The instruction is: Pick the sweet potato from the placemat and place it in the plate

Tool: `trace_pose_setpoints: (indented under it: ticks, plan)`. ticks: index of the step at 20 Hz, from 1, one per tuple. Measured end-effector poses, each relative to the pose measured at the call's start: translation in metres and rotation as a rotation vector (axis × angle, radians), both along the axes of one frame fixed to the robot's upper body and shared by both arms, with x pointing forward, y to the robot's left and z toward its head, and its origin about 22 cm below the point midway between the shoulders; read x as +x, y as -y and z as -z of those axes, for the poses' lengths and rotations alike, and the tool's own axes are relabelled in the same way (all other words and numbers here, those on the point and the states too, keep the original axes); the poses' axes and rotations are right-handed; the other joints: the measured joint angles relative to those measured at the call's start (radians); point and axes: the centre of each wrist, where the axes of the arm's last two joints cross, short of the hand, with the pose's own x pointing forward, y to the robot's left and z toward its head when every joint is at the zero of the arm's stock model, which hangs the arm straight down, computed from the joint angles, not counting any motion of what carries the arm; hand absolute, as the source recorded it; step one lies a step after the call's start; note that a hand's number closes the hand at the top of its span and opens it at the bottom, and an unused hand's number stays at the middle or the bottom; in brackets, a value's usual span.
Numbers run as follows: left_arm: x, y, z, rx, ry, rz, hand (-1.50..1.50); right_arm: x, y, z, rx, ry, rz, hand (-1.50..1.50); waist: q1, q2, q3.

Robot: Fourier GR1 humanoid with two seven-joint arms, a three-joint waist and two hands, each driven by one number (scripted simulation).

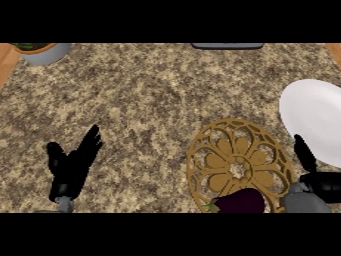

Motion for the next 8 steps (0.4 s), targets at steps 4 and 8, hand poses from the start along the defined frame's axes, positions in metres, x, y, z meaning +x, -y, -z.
trace_pose_setpoints:
  ticks: [4, 8]
  plan:
    - [0.003, 0.006, 0.001, 0.005, 0.001, -0.003, 0.0, -0.005, -0.01, 0.009, 0.025, -0.034, -0.021, -1.5, 0.001, 0.001, 0.0]
    - [0.002, 0.002, 0.002, 0.004, -0.003, -0.003, 0.0, -0.008, -0.016, 0.013, 0.041, -0.05, -0.032, -1.5, 0.002, 0.001, -0.001]
